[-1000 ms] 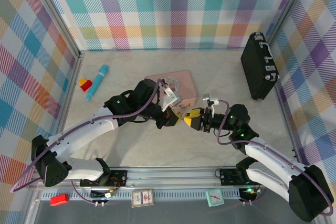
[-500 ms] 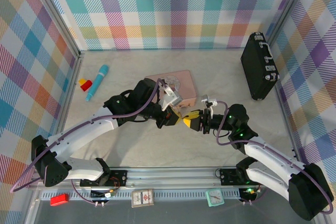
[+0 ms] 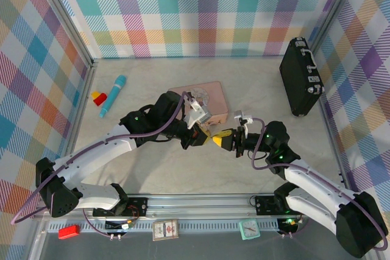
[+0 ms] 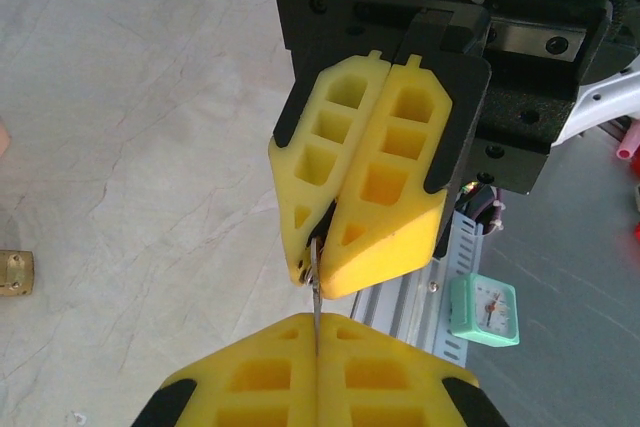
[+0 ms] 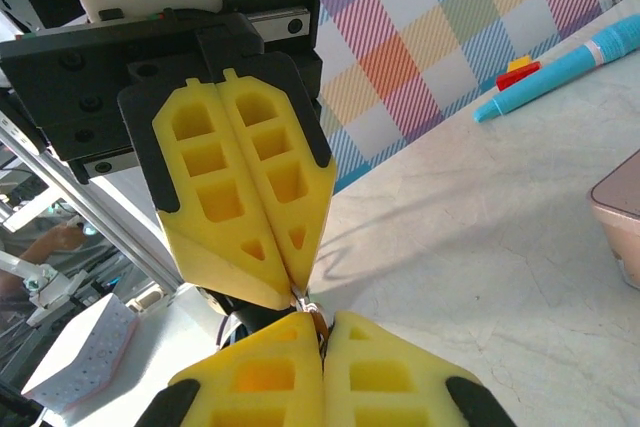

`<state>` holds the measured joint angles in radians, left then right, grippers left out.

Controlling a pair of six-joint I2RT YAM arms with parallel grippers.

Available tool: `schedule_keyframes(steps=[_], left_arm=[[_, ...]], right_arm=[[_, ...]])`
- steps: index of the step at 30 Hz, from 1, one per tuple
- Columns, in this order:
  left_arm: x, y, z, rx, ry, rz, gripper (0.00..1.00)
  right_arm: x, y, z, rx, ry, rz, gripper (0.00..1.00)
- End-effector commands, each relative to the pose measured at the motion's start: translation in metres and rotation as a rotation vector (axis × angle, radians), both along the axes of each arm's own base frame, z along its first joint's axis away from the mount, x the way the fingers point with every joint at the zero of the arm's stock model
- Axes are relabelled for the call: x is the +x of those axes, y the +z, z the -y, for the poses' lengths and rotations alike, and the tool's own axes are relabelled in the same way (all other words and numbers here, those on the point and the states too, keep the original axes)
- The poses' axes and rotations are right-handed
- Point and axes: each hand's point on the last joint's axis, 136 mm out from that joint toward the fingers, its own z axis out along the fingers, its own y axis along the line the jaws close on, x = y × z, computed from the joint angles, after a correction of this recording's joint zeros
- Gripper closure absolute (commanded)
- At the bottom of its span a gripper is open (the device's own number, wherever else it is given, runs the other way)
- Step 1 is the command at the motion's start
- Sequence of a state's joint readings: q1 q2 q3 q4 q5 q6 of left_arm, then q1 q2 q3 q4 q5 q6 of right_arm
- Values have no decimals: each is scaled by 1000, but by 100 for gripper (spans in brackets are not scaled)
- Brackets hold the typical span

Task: Unlock the padlock with the key

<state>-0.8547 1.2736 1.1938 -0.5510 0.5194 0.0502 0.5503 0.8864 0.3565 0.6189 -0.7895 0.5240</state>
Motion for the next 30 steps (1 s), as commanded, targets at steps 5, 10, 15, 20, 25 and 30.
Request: schedule_keyframes(steps=[5,10,15,20,25,30], left_arm=[[13,20,-7,-46,89,98,77],[48,22,-26,-124,334,143,52],[77,12,-52,-216,575,79,43],[90,-29,-55,-244,711,-58,40],[96,-88,-37,-202,787,-189,40],[96,-124,-13,-143,801,-175,38]], right_arm=[[12,-2,3,-60,-85,-42,100],[35,-17,21,-131,-292,-149,100],[54,-44,50,-214,-524,-288,100],[58,-65,81,-285,-705,-387,100],[52,-82,104,-305,-812,-447,100],[47,-90,106,-275,-819,-486,100]])
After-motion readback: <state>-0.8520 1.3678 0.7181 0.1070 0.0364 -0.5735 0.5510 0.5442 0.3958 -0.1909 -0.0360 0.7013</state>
